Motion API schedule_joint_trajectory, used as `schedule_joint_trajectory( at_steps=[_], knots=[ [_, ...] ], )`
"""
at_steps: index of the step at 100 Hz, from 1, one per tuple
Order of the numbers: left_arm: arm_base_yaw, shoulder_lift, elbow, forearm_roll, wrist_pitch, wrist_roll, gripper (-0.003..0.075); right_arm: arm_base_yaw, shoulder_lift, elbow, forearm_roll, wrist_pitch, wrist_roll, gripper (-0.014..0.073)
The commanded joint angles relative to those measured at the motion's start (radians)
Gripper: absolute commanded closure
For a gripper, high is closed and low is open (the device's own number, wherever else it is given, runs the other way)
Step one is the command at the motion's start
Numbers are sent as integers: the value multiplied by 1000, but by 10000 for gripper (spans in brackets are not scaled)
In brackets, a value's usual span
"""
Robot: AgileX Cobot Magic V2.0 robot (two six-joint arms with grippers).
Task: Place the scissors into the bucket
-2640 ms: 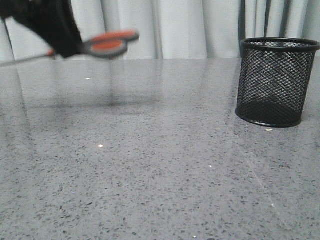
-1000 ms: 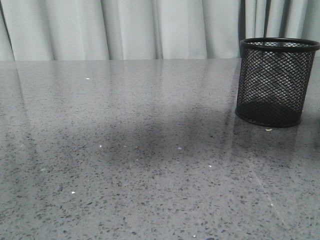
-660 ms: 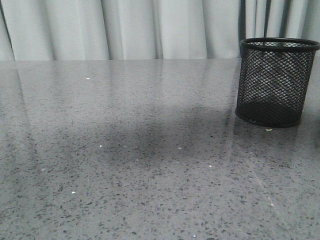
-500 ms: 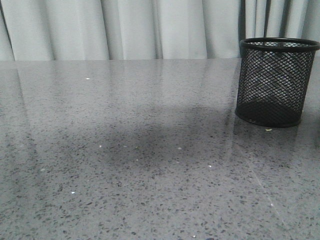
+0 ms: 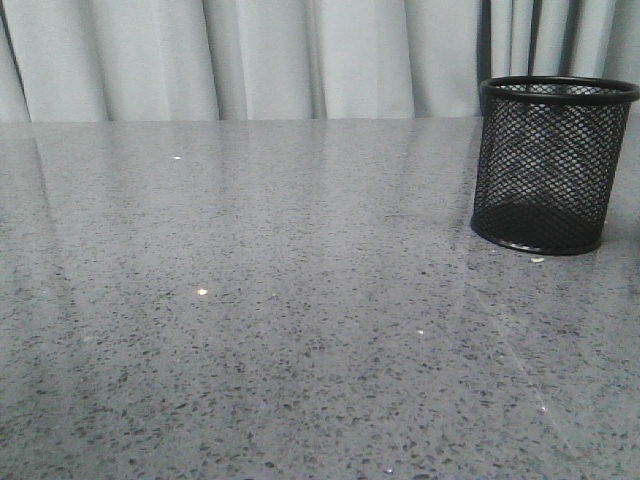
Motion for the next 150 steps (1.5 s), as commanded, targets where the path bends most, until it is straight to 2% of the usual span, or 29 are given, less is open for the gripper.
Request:
schedule_joint_trajectory(
  at_steps=[1,22,48,110,119,124,134,139,143,150],
  knots=[
    [-7,-60,18,0,-21,-79,406,-2,41,-128,-163,91,129,657],
    [-7,-207,193,5,-7,-81,406,-2,95,-138,-255,90,204,657],
    [-7,-360,375,5,-13,-81,406,-2,197,-95,-257,90,207,657],
    [-7,-418,400,5,-27,-81,406,-2,398,-81,-304,51,207,642],
    [-7,-418,400,4,-27,-81,406,-2,405,-83,-304,43,207,538],
    [-7,-418,400,4,-27,-81,406,-2,407,-83,-304,36,207,444],
    [-7,-418,400,4,-27,-81,406,-2,407,-91,-304,28,207,197],
    [-7,-418,400,4,-30,-81,406,-2,407,-104,-302,30,207,108],
    [-7,-418,400,5,-36,-83,406,-2,404,-118,-294,33,207,59],
    [-7,-418,400,22,-64,-92,406,-2,391,-146,-285,33,207,42]
  ],
)
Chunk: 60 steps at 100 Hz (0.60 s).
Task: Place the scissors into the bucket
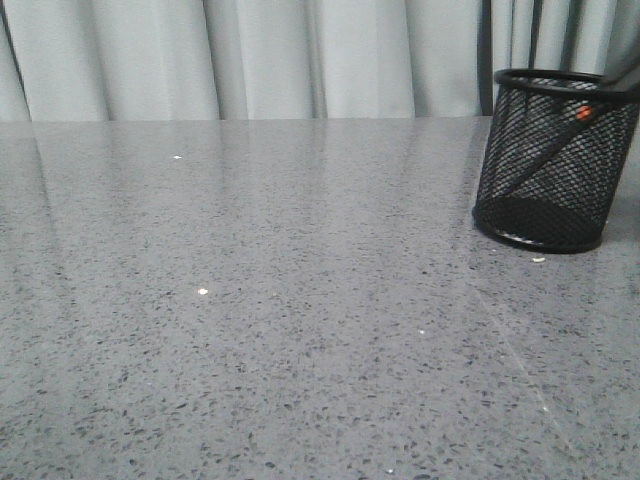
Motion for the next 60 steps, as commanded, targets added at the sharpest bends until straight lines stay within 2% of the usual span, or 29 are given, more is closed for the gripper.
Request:
schedule_joint_trajectory(
  at_steps=[1,15,22,27,32,37,41,50,60],
  knots=[
    [-7,11,-21,5,-115,-25,406,-2,-52,-68,25,-26,3,43],
    [-7,11,-21,119,-221,-138,406,-2,-111,-111,48,-26,3,55],
    [-7,11,-21,182,-263,-198,426,-2,-150,-111,73,-28,3,129],
    [-7,11,-21,224,-286,-236,466,-2,-179,-111,82,-20,3,228],
    [-7,11,-17,261,-300,-270,517,-2,-208,-109,89,-5,3,367],
    [-7,11,-8,299,-310,-302,569,-2,-243,-98,97,5,3,550],
    [-7,11,4,332,-319,-334,610,-2,-280,-79,103,2,1,664],
    [-7,0,56,431,-345,-434,674,0,-388,8,106,-62,-11,636],
    [-7,-29,154,556,-406,-571,696,2,-538,172,107,-184,-54,638]
  ],
)
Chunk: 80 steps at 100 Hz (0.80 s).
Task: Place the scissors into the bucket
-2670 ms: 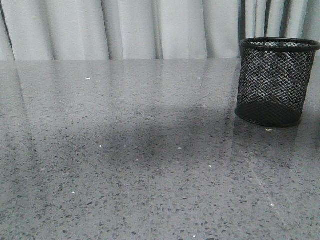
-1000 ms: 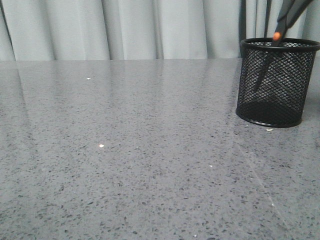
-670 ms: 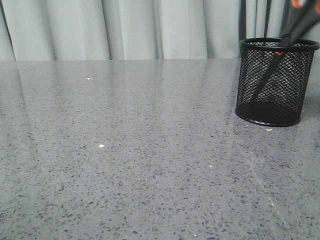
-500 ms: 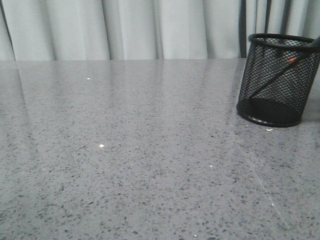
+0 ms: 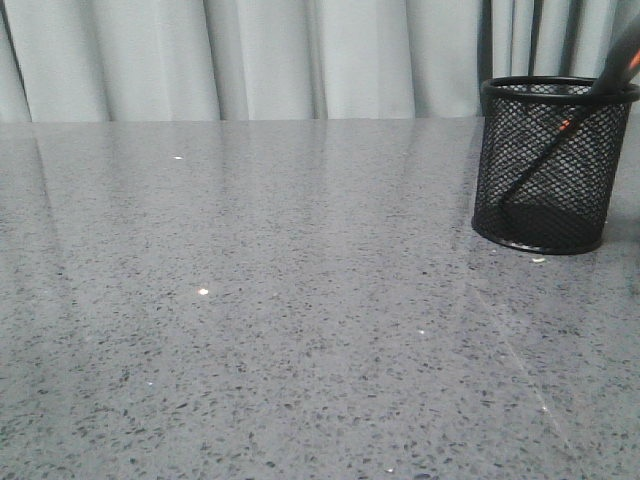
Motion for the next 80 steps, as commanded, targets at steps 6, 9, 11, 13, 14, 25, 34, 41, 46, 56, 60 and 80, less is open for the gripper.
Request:
schedule_joint_trajectory(
  at_steps=[6,9,11,13,14,25,34,41,46,56,60,80],
  knots=[
    [-7,-33,127,164,-179,-178,696,3,-246,222,20,-239,-56,638],
    [-7,-49,163,180,-203,-190,696,3,-299,302,20,-284,-67,638],
    [-7,-58,190,184,-222,-192,696,3,-339,352,20,-316,-72,638],
    [-7,-64,217,186,-239,-192,697,3,-378,385,20,-348,-74,638],
    [-7,-71,226,186,-245,-192,697,3,-392,418,20,-358,-74,638],
    [-7,-108,367,205,-332,-192,698,3,-597,667,20,-507,-74,638],
    [-7,-118,463,207,-400,-192,698,3,-749,817,20,-609,-74,638],
    [-7,-118,518,197,-436,-202,698,3,-848,910,20,-659,-74,638],
    [-7,-118,547,192,-449,-217,698,3,-903,963,20,-670,-74,638],
    [-7,-118,577,166,-456,-217,699,3,-979,1013,20,-670,-74,638],
    [-7,-118,579,154,-456,-217,699,3,-1002,1018,20,-670,-74,638],
    [-7,-120,580,147,-468,-217,698,3,-1052,1018,20,-698,-74,638]
  ],
)
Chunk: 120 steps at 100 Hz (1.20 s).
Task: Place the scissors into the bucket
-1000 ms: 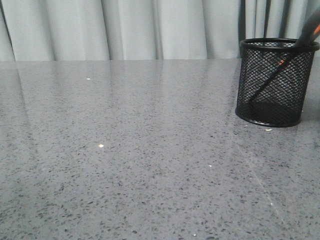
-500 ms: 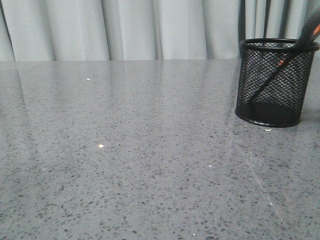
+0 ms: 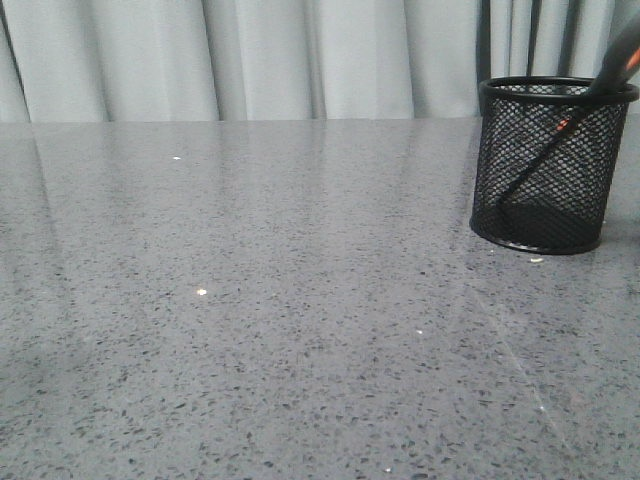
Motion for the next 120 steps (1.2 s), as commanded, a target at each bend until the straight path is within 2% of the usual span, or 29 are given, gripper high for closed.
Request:
schedule_joint_trajectory(
  at_steps=[1,71,85,94,109,120],
  knots=[
    [-7,7,-26,-8,-93,-13,698,2,4,-20,14,-95,-8,638],
    [-7,7,-26,-8,-95,-13,699,2,4,-20,14,-95,-8,638],
    [2,2,18,20,-162,-9,698,2,4,-20,14,-95,-8,638],
    [75,-16,73,-18,-189,-9,699,2,4,-20,14,-95,-8,638],
    [271,-89,245,-110,-393,-9,698,2,4,-20,14,-93,-8,638],
    [393,-162,373,-209,-466,-11,699,2,4,-20,14,-93,-8,638]
  ],
)
